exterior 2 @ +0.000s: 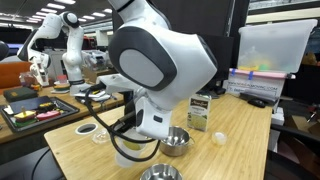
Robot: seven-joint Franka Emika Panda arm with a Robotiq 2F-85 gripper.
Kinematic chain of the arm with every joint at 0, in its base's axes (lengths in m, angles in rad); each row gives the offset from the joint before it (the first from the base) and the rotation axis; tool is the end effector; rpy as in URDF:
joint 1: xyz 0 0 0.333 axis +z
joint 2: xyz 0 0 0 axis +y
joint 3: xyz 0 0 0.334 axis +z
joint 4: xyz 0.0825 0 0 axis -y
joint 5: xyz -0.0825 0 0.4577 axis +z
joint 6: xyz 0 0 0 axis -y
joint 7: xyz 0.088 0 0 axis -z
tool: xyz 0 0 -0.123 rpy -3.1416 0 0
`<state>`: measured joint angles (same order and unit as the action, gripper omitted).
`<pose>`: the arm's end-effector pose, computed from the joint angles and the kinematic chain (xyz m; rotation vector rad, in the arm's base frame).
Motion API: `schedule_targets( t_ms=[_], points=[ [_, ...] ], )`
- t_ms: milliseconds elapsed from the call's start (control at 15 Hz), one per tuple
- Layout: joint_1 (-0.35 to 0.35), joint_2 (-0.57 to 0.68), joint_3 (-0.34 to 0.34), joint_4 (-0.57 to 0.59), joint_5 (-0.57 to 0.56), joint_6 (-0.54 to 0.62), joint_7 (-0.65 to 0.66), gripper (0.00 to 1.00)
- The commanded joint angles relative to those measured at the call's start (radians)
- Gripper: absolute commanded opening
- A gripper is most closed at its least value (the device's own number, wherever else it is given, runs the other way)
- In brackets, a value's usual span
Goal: Pour some contents from the white mug into the silver pan.
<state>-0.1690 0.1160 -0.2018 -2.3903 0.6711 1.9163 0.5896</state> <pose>0.4645 -0.1260 0.1956 -1.9677 1.6448 0.8215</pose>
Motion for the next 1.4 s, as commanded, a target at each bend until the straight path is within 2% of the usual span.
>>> schedule_targets(
  t_ms=[0, 400, 467, 1000, 1067, 1333],
  points=[
    [-0.027, 0.046, -0.010, 0.048, 0.048, -0.097, -0.052, 0.02],
    [-0.076, 0.116, -0.046, 0.107, 0.143, -0.243, -0.121, 0.02],
    [-0.051, 0.087, -0.047, 0.076, 0.104, -0.178, -0.085, 0.09],
    [-0.060, 0.108, -0.054, 0.094, 0.125, -0.212, -0.104, 0.09],
    [-0.066, 0.115, -0.053, 0.101, 0.137, -0.237, -0.106, 0.02],
    [-0.095, 0.159, -0.058, 0.151, 0.187, -0.392, -0.112, 0.02]
  ],
)
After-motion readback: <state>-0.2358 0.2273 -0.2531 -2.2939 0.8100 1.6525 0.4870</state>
